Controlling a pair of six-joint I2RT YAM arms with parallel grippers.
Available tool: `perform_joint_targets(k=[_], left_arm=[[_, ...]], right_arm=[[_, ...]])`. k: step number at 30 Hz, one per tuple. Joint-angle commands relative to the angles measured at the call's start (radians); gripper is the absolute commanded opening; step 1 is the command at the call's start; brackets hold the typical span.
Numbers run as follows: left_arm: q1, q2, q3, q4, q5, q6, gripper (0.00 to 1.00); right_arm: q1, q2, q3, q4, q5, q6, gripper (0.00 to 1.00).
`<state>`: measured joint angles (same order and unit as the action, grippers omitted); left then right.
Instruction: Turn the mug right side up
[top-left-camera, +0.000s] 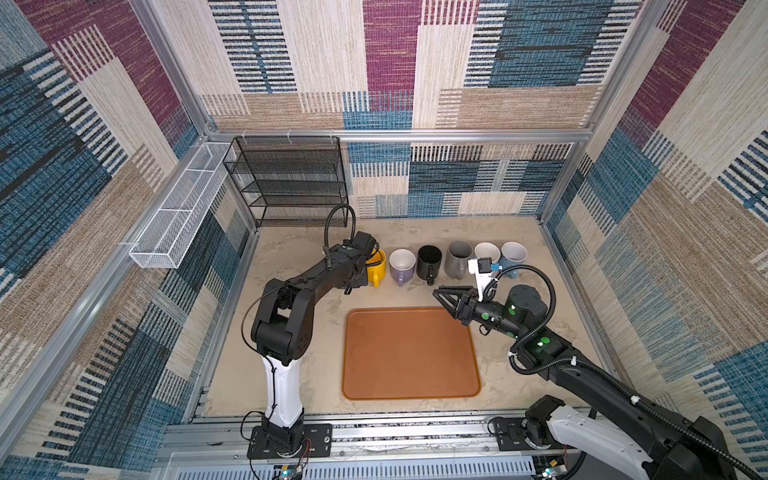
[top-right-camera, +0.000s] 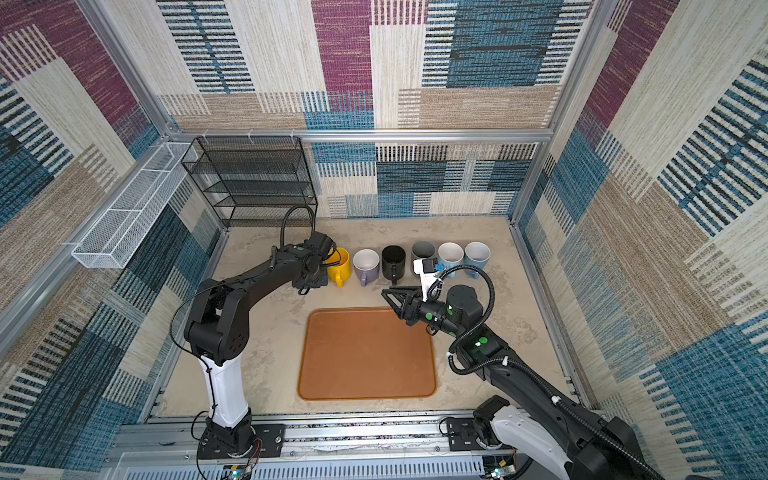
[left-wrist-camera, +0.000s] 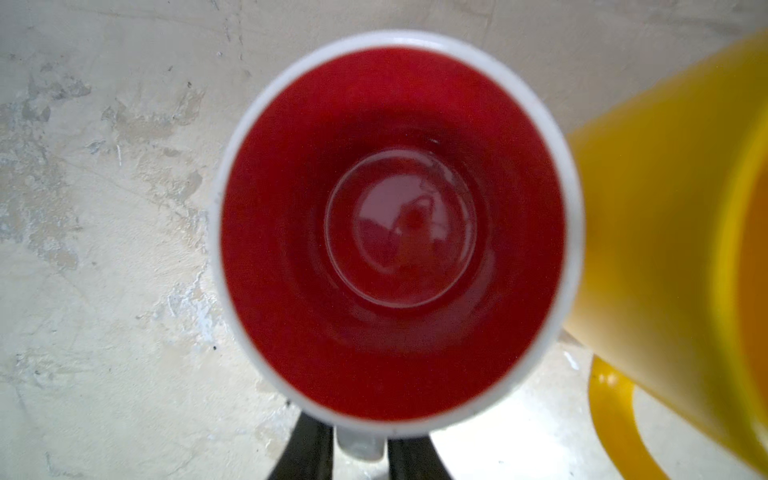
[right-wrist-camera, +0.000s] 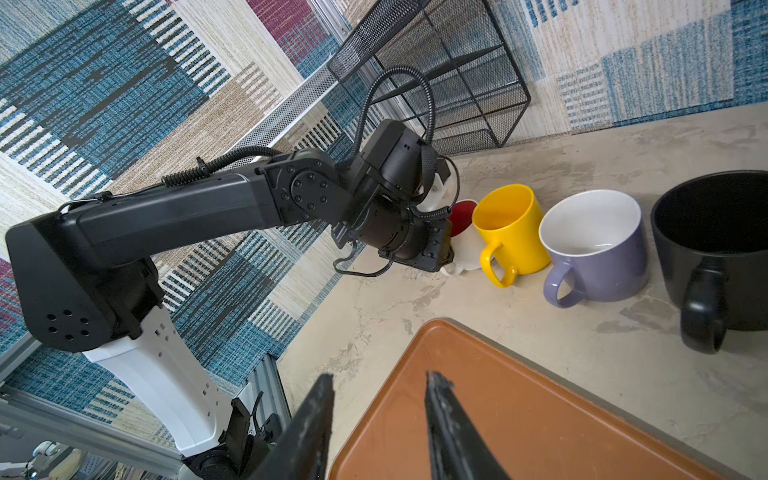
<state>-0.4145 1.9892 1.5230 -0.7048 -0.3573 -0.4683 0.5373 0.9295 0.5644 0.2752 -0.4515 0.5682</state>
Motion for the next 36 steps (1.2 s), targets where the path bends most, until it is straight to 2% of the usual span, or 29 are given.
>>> perform_joint_targets(k=[1, 12, 21, 29, 36], left_arm=[[0.000, -0.010, 0.012, -0.019, 0.006, 0.029, 0.20], [0.001, -0.091, -0.019, -0.012, 0.011, 0.035, 0.20], [0.002, -0.212, -0.068, 0.017, 0.018, 0.034, 0.20], [0.012, -0.415, -0.221, 0.194, 0.060, 0.072, 0.22], [0.028, -0.582, -0.334, 0.309, 0.100, 0.091, 0.28]], right_arm=[[0.002, -0.004, 0.001, 0.010, 0.011, -0.014, 0.40], [0.002, -0.022, -0.001, -0.005, 0.025, -0.016, 0.40], [0.001, -0.026, 0.002, -0.025, 0.038, -0.024, 0.40], [0.001, -0.033, 0.049, -0.127, 0.130, -0.064, 0.41], [0.000, -0.032, 0.092, -0.194, 0.193, -0.104, 0.51]])
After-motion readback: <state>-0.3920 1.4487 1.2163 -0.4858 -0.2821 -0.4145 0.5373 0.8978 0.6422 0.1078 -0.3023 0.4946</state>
